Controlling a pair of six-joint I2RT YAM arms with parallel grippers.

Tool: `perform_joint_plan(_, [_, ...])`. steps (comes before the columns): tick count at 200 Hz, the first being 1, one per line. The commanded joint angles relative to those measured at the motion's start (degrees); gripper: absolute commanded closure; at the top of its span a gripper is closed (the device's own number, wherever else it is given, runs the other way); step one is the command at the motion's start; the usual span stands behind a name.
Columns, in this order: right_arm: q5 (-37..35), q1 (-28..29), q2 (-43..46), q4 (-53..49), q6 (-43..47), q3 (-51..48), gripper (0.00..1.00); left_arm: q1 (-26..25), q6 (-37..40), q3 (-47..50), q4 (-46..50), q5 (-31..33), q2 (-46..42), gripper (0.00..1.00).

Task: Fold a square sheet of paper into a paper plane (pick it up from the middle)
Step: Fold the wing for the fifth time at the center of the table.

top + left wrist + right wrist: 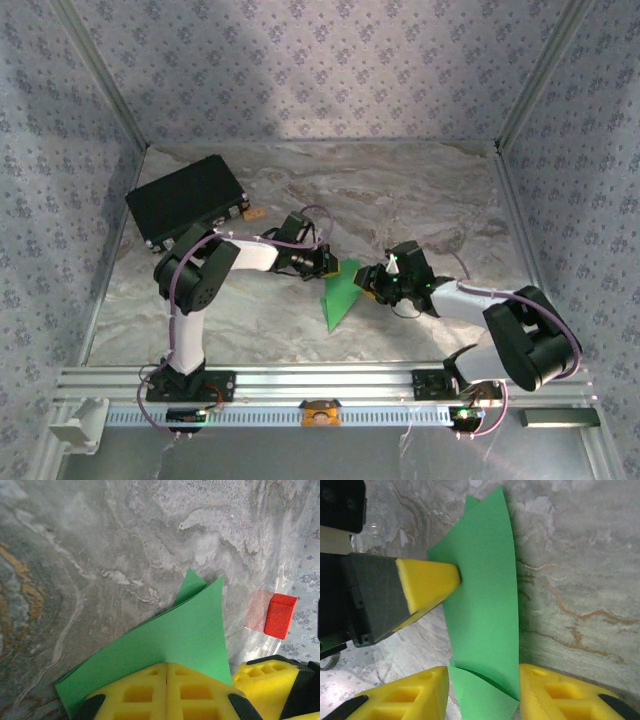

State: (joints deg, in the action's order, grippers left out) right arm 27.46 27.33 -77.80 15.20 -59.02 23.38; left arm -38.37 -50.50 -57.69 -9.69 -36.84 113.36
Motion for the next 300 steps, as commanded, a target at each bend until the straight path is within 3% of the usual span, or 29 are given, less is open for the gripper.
perform_joint_plan(1, [2.78,-0.77,-0.90,2.85,1.25,-0.37,0.58,-0.39,0.03,1.14,2.42,0.27,0.26,0.96])
perform_joint_plan(109, [7.33,-2.31,-6.08,0.54,7.06,2.75,0.60,-0.34,-0.24,1.53,1.78,0.47,-0.31,0.96])
perform_joint_plan(183, [6.90,-3.10,-6.65,-2.41,10.32,3.43,0.75,-0.31,-0.21,0.92,1.52,0.63,-2.09,0.94])
perform_joint_plan(216, [6.83,-3.09,-7.53,0.32,8.08,2.52,0.85,-0.42,-0.67,1.38,1.15,1.37,-3.26,0.91])
perform_joint_plan(253, [5.50,-3.02,-7.61,4.24,3.84,0.32,0.94,-0.65,-2.06,3.49,-0.26,3.89,-7.60,0.81])
perform_joint_plan(300, [1.18,-0.72,-6.02,8.00,-3.69,-1.56,0.96,-1.35,-2.94,4.78,1.18,6.52,-8.50,0.80])
